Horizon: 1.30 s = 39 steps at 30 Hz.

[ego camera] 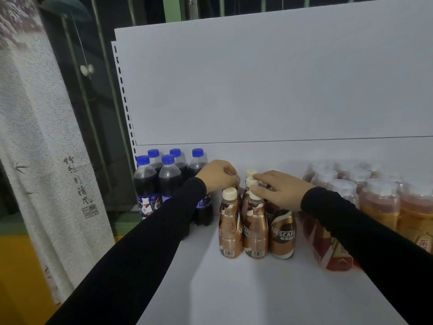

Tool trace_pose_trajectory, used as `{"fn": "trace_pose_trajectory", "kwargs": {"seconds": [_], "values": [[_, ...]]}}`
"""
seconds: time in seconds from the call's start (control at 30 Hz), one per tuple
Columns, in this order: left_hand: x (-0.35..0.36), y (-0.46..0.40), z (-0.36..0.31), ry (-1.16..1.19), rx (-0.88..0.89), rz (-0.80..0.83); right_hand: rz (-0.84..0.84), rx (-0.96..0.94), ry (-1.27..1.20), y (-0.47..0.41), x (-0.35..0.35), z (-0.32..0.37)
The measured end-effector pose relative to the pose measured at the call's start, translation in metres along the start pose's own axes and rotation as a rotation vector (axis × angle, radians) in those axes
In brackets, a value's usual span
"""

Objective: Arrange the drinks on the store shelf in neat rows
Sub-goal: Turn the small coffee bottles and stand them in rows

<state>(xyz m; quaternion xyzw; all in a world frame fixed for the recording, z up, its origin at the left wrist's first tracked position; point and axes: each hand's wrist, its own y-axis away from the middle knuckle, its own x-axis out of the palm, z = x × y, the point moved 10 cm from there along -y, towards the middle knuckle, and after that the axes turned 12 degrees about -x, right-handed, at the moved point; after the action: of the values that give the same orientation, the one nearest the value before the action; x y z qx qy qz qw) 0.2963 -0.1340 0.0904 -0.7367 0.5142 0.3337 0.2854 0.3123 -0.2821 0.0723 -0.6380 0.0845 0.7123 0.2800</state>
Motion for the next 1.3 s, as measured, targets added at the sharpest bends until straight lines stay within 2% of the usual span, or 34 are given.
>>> {"fn": "trace_pose_trajectory", "kwargs": {"seconds": [0.1,0.23,0.4,0.53,0.77,0.83,0.97,1.03,1.13,1.3], "values": [[-0.005,0.002,-0.020,-0.068,0.103,-0.035,-0.065,-0.003,0.014,0.002,-0.005,-0.001],[0.014,0.006,-0.045,-0.309,0.207,0.036,-0.130,-0.005,0.031,0.008,-0.015,-0.001],[0.034,0.000,-0.051,-0.425,0.223,0.056,-0.144,0.001,0.027,0.018,-0.019,-0.002],[0.029,-0.004,-0.054,-0.421,0.214,0.022,-0.149,0.023,0.046,0.024,-0.021,-0.004],[-0.034,0.002,-0.082,-0.168,0.240,-0.163,-0.225,0.083,-0.004,0.034,-0.029,-0.009],[-0.058,0.009,-0.089,-0.006,0.250,-0.241,-0.265,0.079,-0.020,0.034,-0.034,-0.005],[-0.095,0.027,-0.087,0.472,0.254,-0.334,-0.373,0.074,-0.069,0.035,-0.044,-0.001],[-0.106,0.035,-0.084,0.607,0.256,-0.370,-0.446,0.069,-0.114,0.035,-0.051,0.004],[-0.116,0.050,-0.084,0.709,0.280,-0.385,-0.538,0.056,-0.205,0.034,-0.060,0.013],[-0.110,0.072,-0.088,0.800,0.333,-0.301,-0.608,0.037,-0.287,0.035,-0.068,0.030]]}}
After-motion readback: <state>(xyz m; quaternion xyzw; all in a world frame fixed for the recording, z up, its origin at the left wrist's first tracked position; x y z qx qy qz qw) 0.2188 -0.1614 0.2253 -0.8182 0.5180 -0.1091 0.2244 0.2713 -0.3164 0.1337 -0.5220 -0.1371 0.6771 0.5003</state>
